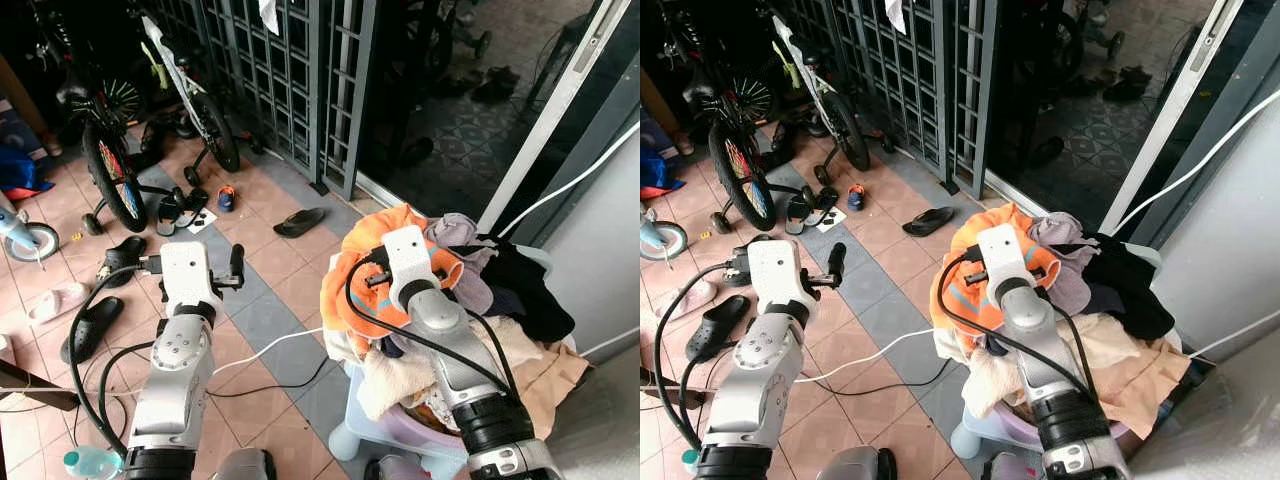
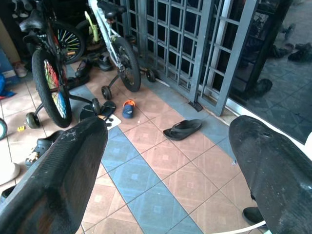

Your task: Clothes washing

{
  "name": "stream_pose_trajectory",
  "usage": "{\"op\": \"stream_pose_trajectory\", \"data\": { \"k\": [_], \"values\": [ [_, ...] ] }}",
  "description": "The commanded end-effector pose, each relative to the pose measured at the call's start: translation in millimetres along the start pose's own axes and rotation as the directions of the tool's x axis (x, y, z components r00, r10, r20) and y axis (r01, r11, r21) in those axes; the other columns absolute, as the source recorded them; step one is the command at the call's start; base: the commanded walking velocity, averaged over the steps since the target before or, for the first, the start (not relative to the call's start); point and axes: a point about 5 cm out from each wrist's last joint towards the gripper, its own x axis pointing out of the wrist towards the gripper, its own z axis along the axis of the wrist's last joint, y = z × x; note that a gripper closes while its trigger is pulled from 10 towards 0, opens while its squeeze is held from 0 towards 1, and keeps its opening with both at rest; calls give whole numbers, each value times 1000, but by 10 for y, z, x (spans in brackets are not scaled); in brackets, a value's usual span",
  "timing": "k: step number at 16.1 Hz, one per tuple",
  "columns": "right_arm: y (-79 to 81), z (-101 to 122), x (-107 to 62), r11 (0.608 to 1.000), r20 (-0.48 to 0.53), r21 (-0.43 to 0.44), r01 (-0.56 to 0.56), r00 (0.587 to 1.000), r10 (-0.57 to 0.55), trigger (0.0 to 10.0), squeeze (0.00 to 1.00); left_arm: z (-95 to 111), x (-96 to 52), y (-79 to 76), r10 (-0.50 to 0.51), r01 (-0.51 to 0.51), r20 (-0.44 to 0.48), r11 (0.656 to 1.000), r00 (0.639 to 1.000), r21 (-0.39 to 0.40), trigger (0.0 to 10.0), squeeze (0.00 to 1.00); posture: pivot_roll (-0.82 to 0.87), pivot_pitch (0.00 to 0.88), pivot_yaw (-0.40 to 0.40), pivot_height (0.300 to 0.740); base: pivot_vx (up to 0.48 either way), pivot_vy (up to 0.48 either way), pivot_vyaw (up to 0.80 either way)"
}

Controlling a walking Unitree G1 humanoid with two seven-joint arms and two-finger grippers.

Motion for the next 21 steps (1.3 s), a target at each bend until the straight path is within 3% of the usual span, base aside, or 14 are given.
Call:
{"op": "stream_pose_trajectory", "data": {
  "k": [1,19,20,21],
  "values": [
    [-10,-69,-25,999,-23,34,4,1000,-3,0,0,-6,17,-4,-4,4,-5,1000,1000,3,10000,0,-1,45,39,740,0,0,0],
    [-8,-20,-31,998,18,66,8,1000,-9,0,0,0,23,-8,-8,8,-4,1000,1000,6,10000,0,1,46,41,740,0,0,0],
    [-265,384,-203,995,282,87,42,957,-65,10000,0,63,104,-74,-43,42,30,999,999,34,10000,0,-41,0,75,740,0,0,0],
    [-329,492,-267,995,351,89,50,933,-78,10000,0,82,125,-93,-51,50,40,998,998,45,10000,0,-33,0,72,740,0,0,0]
  ]
}}
